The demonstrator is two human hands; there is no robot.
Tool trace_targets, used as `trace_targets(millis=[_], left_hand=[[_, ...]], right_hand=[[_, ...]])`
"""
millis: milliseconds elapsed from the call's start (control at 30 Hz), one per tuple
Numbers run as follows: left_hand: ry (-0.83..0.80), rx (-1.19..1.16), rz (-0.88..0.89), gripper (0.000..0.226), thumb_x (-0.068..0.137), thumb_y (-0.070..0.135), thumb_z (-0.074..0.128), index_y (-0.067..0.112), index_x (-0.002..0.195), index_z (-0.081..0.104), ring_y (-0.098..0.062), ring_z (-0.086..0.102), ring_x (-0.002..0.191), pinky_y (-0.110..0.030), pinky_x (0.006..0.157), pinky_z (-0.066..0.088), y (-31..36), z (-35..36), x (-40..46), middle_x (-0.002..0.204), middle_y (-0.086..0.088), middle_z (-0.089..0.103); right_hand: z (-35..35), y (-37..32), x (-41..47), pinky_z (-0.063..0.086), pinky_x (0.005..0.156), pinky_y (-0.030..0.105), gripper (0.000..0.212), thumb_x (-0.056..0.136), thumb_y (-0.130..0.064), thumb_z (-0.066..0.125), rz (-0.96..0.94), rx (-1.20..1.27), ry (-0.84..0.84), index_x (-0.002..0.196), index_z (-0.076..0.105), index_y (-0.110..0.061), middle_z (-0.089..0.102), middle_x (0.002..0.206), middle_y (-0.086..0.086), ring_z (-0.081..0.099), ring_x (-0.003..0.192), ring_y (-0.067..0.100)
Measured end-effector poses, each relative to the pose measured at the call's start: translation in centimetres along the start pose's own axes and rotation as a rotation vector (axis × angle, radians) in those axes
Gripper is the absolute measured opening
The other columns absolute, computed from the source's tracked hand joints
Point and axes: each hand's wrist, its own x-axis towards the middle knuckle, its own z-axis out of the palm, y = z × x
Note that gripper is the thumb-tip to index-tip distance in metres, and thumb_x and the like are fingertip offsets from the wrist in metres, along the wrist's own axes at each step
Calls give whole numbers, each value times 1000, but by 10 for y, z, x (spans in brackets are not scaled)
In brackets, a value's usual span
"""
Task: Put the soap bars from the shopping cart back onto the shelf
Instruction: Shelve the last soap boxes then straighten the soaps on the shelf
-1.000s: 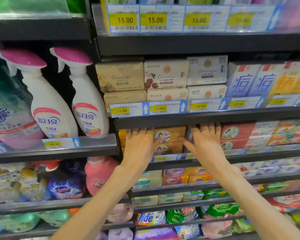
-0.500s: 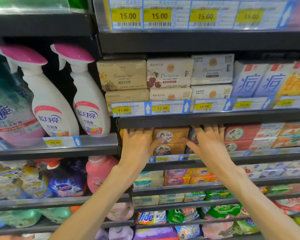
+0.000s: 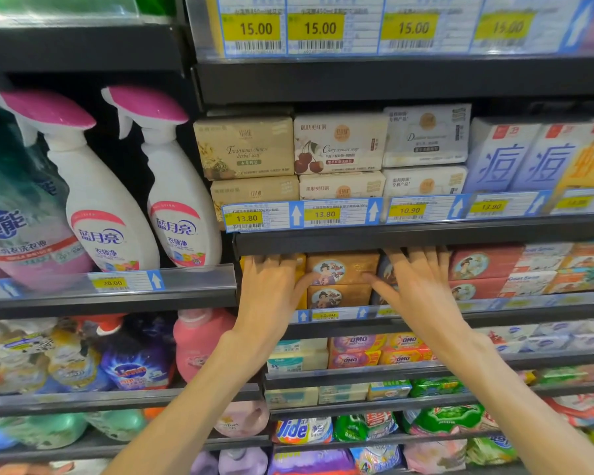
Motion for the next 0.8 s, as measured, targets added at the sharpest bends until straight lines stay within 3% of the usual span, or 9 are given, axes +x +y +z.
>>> trace_targets(millis=[200, 333, 533, 667, 800], left_hand=[[-38, 17, -41, 49, 87, 54, 63, 13, 112, 67, -31, 60, 110, -38, 100, 33, 1, -2, -1, 111, -10, 70], [-46, -10, -44, 53, 86, 53, 65, 13, 121, 62, -31, 58, 113, -35, 101, 25, 1, -2, 0, 116, -10, 68], [-52, -55, -41, 54, 87, 54, 64, 14, 122, 61, -30, 56, 117, -33, 102, 23, 0, -3, 1, 119, -8, 67], [-45, -43, -12, 56, 89, 55, 62, 15, 128, 57, -31, 53, 120, -37, 104, 31, 0, -5, -2, 124, -9, 64], [61, -86, 112, 55, 88, 49, 67, 14, 129, 57, -33, 53, 117, -45, 100, 43, 8, -6, -10, 124, -10, 61]], right_hand=[[0, 0, 0, 32, 110, 53, 60, 85, -55, 62, 7, -4, -10, 125, 63, -10, 60, 123, 18, 42, 125, 39], [2, 0, 1, 32, 109, 55, 62, 85, -56, 62, 20, 4, -48, 130, 59, -13, 58, 126, 18, 44, 126, 41], [2, -1, 2, 31, 109, 53, 56, 85, -54, 63, 37, 16, -68, 121, 64, -12, 59, 124, 18, 43, 126, 40], [2, 1, -2, 32, 109, 54, 56, 86, -55, 62, 14, -8, -50, 118, 66, -10, 59, 123, 17, 43, 126, 38], [-5, 11, -13, 27, 113, 57, 63, 89, -56, 59, 1, -12, -36, 133, 55, -12, 54, 130, 16, 44, 127, 39]])
